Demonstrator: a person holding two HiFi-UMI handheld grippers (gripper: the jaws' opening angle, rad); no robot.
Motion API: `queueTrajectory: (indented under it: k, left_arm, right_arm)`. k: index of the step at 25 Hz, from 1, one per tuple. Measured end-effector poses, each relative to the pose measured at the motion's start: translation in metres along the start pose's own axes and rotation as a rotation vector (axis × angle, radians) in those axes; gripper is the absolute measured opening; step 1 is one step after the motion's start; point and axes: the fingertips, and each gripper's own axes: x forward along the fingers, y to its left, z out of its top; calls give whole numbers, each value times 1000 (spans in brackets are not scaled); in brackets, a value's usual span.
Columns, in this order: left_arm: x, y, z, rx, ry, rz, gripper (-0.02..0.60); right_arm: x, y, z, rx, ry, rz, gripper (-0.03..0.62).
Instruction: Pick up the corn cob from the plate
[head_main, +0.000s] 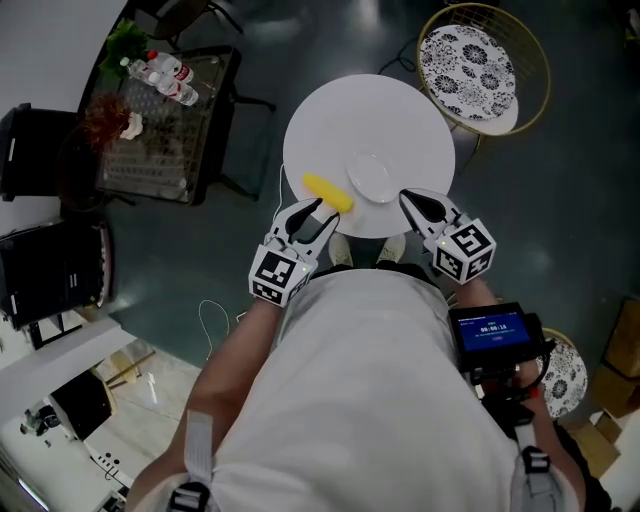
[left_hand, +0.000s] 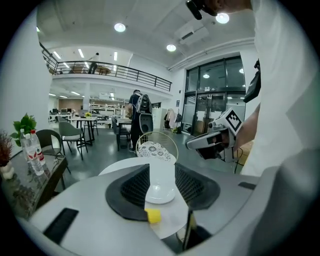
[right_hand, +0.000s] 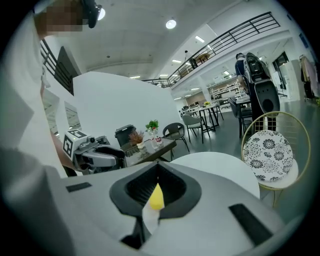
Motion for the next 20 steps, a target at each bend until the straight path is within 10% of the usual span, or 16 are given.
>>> queueTrajectory:
  k: [6,20]
  left_arm:
    - [-11,14,12,-32,-51,59,8]
    - [2,-3,-3,-60,-12,-5,8]
  right_arm:
    - [-3,1,2,8,-15,-6,7]
    - [-17,0,2,12,-35,-14,6]
